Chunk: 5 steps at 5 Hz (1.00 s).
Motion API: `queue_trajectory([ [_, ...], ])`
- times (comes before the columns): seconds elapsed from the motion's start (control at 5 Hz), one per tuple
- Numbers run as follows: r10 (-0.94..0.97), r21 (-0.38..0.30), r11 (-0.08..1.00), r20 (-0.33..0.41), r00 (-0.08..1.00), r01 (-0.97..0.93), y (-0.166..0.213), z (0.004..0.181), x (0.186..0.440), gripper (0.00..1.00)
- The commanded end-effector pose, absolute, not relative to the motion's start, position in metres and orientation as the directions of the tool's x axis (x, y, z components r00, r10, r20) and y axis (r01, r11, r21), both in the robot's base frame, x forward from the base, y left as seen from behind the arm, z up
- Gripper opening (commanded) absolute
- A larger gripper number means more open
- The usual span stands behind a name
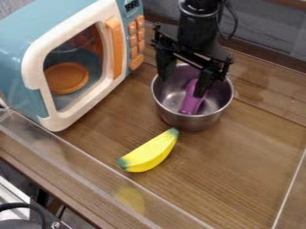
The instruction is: Put the eggplant in the silver pot
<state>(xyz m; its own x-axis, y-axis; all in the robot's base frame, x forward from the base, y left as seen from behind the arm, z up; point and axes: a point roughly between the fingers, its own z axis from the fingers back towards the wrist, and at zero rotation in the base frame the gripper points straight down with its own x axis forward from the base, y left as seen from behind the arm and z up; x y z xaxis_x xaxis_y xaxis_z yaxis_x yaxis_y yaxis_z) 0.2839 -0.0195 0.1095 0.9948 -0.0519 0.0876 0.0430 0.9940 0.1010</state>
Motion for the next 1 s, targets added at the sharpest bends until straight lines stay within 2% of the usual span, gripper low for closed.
queue_trajectory([
  [0.0,-0.066,0.097,0.994,0.151,0.986,0.051,-0.019,0.123,0.282,1.00],
  [0.4,-0.161,0.094,0.985,0.153,0.975,0.148,-0.032,0.129,0.285,1.00],
  [0.8,-0.219,0.093,0.974,0.151,0.964,0.207,-0.036,0.115,0.292,1.00],
])
